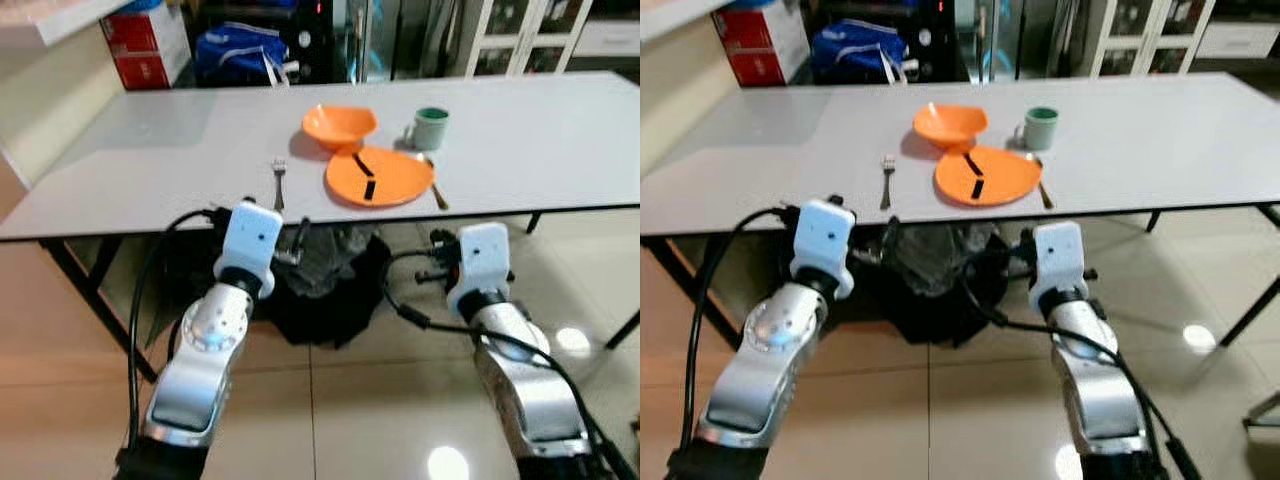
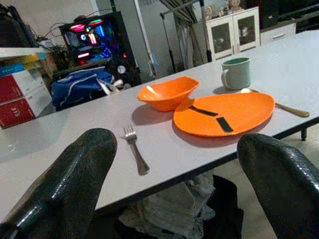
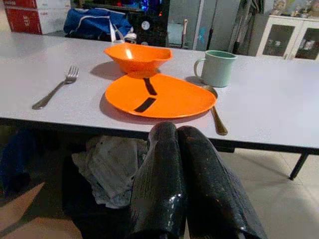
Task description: Setting the table
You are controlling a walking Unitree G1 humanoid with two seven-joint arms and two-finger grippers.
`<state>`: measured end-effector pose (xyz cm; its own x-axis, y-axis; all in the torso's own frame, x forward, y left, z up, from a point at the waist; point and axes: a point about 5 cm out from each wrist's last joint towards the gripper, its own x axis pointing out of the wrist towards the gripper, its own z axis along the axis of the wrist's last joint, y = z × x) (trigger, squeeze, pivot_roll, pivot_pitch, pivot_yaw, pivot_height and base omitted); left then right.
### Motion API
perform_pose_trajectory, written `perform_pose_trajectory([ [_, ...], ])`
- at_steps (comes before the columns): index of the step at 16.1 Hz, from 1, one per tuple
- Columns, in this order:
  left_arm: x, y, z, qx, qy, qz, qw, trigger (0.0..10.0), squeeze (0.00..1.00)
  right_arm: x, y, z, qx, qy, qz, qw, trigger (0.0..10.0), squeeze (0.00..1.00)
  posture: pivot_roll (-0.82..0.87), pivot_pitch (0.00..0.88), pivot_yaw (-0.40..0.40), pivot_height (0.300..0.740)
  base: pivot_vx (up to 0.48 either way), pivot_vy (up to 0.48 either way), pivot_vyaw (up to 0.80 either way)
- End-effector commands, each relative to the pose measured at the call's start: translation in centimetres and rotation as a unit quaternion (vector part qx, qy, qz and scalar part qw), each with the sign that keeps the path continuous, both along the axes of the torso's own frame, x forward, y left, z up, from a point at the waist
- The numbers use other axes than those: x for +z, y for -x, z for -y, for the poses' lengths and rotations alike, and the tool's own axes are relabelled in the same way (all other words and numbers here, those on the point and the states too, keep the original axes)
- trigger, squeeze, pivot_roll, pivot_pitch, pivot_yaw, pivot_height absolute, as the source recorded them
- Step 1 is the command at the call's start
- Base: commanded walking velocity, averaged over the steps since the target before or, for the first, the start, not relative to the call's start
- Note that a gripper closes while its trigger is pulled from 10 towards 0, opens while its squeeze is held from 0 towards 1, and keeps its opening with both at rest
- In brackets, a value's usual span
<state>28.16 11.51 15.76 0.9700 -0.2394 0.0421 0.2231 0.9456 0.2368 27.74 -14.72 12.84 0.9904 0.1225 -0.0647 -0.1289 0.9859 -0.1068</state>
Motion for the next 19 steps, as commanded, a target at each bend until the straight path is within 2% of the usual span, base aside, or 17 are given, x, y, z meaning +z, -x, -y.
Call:
perform_pose_trajectory([
  [1,0.1,-0.1,-0.7,0.013,-0.003,0.003,1.000,10.0,0.00,0.8,-0.3,-0.4,-0.002,-0.013,0.015,1.000,10.0,0.00,-0.08,0.000,0.017,0.740,0.319,0.000,0.45],
  [5,0.4,-0.7,-0.7,0.015,0.000,0.006,1.000,10.0,0.00,1.0,-1.2,0.2,-0.043,-0.014,0.018,0.999,10.0,0.00,-0.08,0.000,0.024,0.740,0.411,0.000,0.55],
  [7,0.5,-0.8,-0.4,0.009,0.004,0.007,1.000,10.0,0.00,1.3,-1.4,0.3,-0.042,-0.004,0.025,0.999,10.0,0.00,-0.08,0.000,0.027,0.740,0.422,0.000,0.00],
  [9,0.6,-1.0,-0.2,0.002,0.006,0.007,1.000,10.0,0.00,1.5,-1.4,0.5,-0.049,-0.020,0.030,0.998,10.0,0.00,-0.08,0.000,0.028,0.740,0.463,0.000,0.00],
  [14,0.7,-1.2,0.0,-0.005,0.005,0.005,1.000,10.0,0.00,1.3,-1.4,0.0,-0.032,-0.025,0.026,0.999,10.0,0.00,-0.08,0.000,0.026,0.740,0.480,0.000,0.00],
  [19,0.7,-1.4,0.1,-0.012,0.007,0.005,1.000,10.0,0.00,1.3,-1.5,0.4,-0.037,-0.046,0.022,0.998,10.0,0.00,-0.08,0.000,0.028,0.740,0.480,0.000,0.00],
])
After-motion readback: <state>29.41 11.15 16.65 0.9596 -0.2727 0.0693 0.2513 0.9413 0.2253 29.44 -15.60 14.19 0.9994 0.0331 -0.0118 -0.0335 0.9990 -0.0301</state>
